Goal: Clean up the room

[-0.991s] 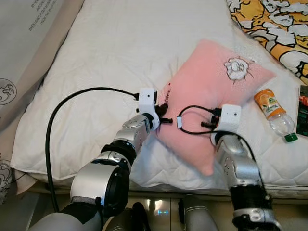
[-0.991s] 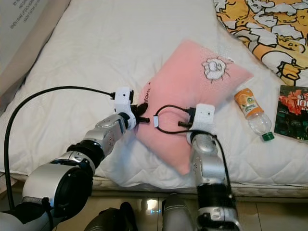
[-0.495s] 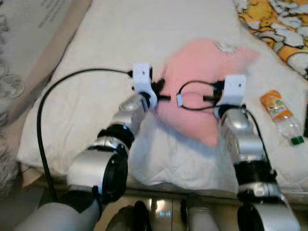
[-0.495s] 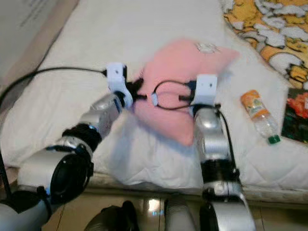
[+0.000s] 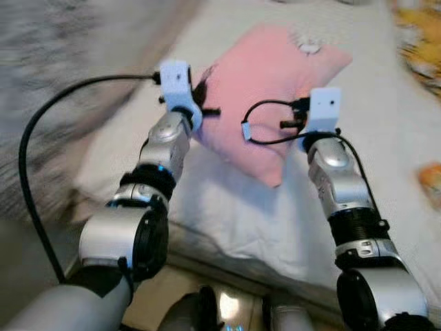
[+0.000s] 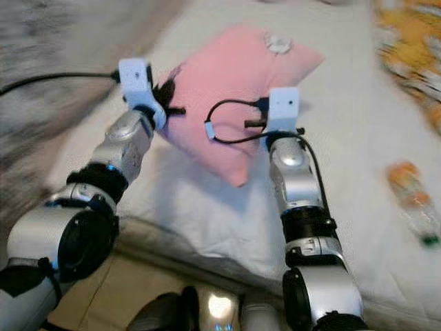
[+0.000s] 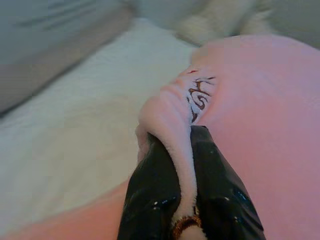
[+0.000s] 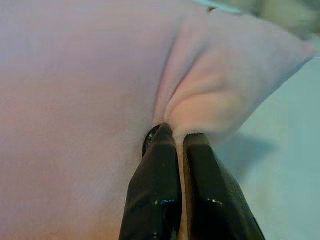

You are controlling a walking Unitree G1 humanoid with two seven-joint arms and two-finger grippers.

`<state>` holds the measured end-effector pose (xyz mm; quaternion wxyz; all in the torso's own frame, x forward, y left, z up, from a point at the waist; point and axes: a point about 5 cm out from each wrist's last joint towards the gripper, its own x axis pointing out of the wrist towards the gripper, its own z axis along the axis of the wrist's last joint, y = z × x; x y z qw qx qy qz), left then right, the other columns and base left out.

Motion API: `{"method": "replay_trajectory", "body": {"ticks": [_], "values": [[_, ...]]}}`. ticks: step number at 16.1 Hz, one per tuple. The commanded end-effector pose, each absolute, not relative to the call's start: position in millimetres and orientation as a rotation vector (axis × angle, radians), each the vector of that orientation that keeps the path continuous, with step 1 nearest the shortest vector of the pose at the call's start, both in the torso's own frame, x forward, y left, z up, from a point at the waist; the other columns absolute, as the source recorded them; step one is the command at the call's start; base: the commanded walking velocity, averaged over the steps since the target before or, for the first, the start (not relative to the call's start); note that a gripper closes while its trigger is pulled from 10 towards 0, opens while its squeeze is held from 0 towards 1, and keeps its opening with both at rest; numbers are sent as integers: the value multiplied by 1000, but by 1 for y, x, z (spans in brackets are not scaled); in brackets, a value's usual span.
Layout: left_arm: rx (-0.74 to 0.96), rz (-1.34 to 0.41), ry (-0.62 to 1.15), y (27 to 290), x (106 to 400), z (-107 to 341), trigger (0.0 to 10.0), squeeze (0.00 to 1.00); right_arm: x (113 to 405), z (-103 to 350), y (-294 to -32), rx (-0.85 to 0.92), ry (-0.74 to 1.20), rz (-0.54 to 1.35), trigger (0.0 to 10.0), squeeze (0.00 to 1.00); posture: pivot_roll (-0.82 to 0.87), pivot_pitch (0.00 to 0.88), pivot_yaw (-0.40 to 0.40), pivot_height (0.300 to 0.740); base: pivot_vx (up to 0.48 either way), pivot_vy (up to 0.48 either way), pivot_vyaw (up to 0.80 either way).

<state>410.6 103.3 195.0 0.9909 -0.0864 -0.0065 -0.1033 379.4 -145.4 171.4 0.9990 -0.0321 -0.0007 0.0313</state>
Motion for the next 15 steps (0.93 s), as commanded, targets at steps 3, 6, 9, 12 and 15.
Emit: {"method": "replay_trajectory", "body": {"ticks": [3,6,9,12,15], "values": [[-142,-183,-52,108,411,200,0,0,381,173,-146,-77,-25,64,0,0,-198,34,86,731,0,0,250],[-98,-214,-58,104,411,201,0,0,381,173,-148,-69,-35,55,0,0,-204,38,94,731,0,294,0],[-60,-229,-63,102,410,201,0,0,380,172,-147,-87,-58,59,0,0,-207,41,102,731,0,480,0],[-37,-252,-68,101,410,202,0,0,379,169,-147,-87,-60,57,0,0,-209,43,109,731,0,480,0],[-13,-280,-61,100,411,203,0,0,378,165,-149,-94,-47,40,0,0,-210,45,114,731,91,431,-452]]}}
